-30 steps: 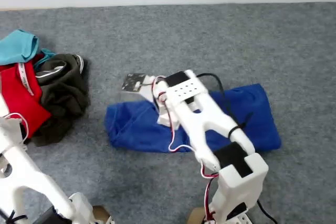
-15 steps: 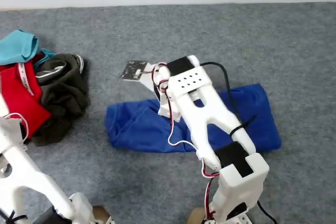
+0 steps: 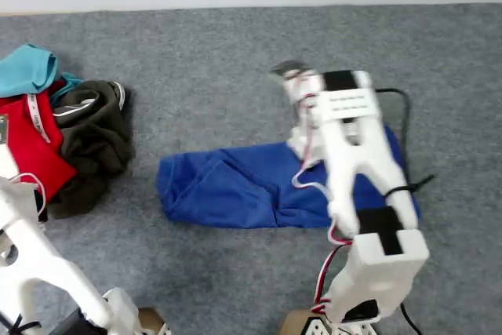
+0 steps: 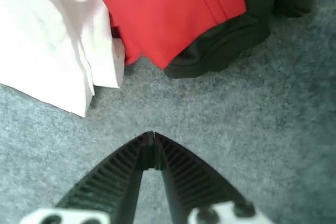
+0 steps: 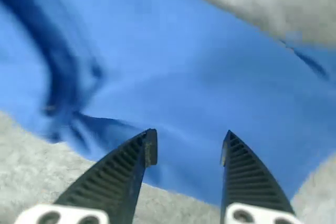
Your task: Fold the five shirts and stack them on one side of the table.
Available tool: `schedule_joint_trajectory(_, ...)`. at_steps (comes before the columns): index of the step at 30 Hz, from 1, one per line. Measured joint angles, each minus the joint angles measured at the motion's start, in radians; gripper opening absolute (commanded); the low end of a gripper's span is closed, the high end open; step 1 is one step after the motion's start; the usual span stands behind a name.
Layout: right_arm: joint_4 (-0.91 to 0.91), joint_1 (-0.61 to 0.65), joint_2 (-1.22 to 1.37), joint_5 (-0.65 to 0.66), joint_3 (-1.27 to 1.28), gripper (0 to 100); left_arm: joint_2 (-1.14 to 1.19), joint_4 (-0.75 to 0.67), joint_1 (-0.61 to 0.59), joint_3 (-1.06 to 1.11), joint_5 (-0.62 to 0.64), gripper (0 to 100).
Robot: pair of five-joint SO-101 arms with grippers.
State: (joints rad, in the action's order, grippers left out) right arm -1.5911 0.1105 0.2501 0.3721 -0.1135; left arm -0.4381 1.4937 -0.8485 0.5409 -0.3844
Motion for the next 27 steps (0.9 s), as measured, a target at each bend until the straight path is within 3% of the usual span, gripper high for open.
schedule_joint_trajectory(8, 0.061, -0.195, 0.014, -0.051, 0.0, 31.5, 0.0, 0.052, 0.0, -0.009, 0.0, 1)
schedule_joint_trajectory(27, 0.252, -0.281, 0.288, -0.063, 0.0, 31.4, 0.0, 0.058, 0.0, -0.052, 0.0, 1)
